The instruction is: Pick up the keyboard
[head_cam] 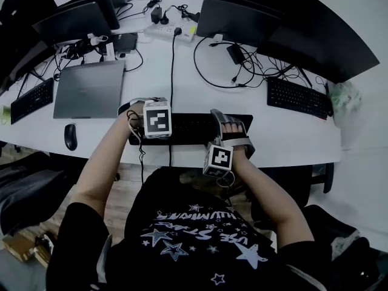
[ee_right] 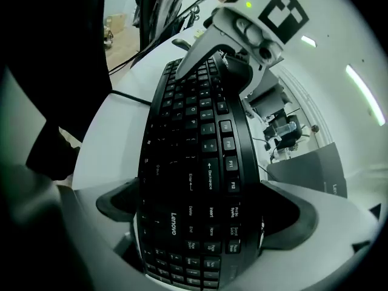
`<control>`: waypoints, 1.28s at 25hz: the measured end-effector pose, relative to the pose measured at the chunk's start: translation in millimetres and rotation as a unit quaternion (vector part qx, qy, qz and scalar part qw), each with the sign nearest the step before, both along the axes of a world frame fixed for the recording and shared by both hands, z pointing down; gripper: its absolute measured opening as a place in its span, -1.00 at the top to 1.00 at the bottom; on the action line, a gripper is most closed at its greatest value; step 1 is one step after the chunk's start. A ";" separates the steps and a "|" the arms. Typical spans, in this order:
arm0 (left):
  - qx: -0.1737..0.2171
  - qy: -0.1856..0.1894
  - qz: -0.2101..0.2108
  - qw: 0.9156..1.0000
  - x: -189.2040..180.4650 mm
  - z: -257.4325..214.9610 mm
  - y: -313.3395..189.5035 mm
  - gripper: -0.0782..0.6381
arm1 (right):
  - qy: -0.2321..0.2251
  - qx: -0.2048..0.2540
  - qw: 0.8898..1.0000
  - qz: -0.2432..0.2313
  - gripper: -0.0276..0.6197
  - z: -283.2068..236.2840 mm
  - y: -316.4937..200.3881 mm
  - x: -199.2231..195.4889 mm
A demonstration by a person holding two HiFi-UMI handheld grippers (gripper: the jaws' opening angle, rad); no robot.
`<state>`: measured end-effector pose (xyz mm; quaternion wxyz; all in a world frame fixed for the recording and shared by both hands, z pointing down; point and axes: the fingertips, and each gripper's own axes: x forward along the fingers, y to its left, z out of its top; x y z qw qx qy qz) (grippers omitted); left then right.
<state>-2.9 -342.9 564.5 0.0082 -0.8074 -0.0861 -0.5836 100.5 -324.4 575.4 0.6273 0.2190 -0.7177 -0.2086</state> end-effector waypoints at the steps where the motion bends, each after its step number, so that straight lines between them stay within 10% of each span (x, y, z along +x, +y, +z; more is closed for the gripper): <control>1: -0.005 -0.015 0.008 1.000 -0.4 4.2 1.7 -0.34 | -0.002 0.011 1.000 -0.002 -0.87 0.5 0.7 0.8; 5: -0.032 -0.073 0.021 0.997 -9.5 20.2 12.8 -0.34 | -0.005 0.048 0.999 -0.012 -0.87 -1.0 -2.1 0.2; 14: -0.034 -0.066 0.060 0.995 -5.2 15.4 36.3 0.06 | 0.001 0.106 0.994 -0.013 -0.87 -9.9 5.0 0.5; 20: -0.028 -0.067 0.009 0.997 -4.8 5.7 53.6 0.46 | 0.009 0.206 0.978 -0.024 -0.87 -20.5 6.5 1.9; 28: 0.063 -0.074 -0.066 0.993 -18.5 3.3 78.3 0.52 | -0.054 0.278 0.959 -0.017 -0.87 -49.6 24.8 -8.3; 32: 0.045 -0.044 -0.128 0.990 -22.3 -1.2 106.6 0.52 | -0.093 0.292 0.952 -0.005 -0.87 -73.0 45.0 -3.2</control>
